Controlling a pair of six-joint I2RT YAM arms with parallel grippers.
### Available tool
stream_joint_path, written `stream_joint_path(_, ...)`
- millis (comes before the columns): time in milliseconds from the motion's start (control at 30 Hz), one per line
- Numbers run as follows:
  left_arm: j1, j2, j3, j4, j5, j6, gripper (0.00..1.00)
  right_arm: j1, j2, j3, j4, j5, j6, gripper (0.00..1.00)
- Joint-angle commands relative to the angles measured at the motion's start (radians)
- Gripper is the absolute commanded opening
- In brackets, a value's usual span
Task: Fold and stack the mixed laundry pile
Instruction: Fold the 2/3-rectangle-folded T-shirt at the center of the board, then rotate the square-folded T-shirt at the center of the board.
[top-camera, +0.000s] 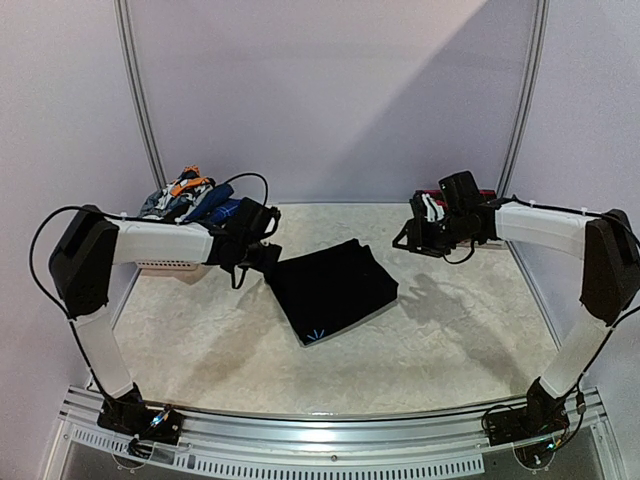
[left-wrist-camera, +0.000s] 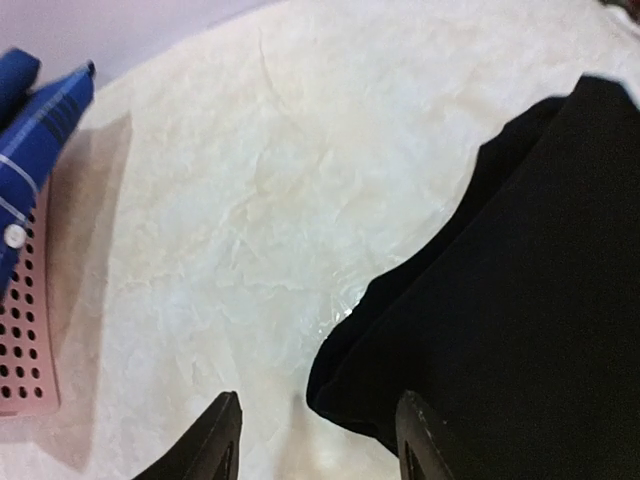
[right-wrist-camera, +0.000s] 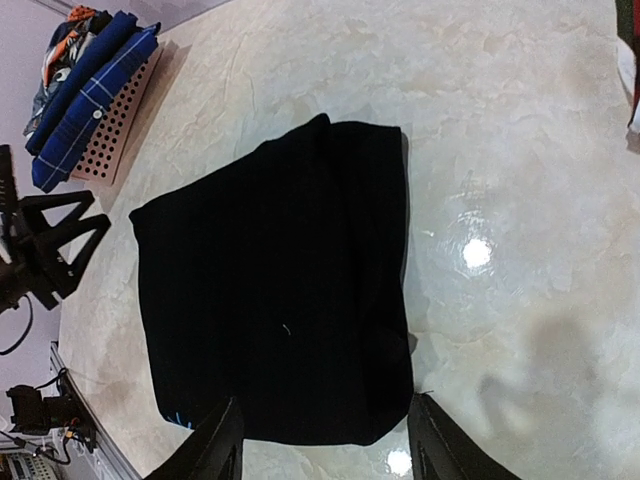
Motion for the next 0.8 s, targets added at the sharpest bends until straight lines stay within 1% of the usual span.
stream_joint_path(0,-0.053,-0.104,-0.044,0.081,0.022,0.027,0.54,0.023,-0.030,-0.062,0.075,-0.077,0.007,0.56)
stream_joint_path(133,-0.063,-0.135,-0.097,0.218,0.255,0.068,0.50,0.048,-0.025,-0.100,0.113,-0.111,-0.009,0.56)
stream_joint_path(233,-0.065,-0.108,-0.099,0.254,0.328,0.074,0.48,0.060,0.002,-0.106,0.130,-0.148,-0.007,0.56)
stream_joint_path(467,-0.064,-0.018,-0.092,0.299,0.365,0.066,0.42,0.090,0.058,-0.114,0.193,-0.228,-0.003,0.52)
stream_joint_path(767,-0.057,0.046,-0.071,0.321,0.350,0.080,0.38,0.102,0.089,-0.130,0.226,-0.254,0.004,0.47)
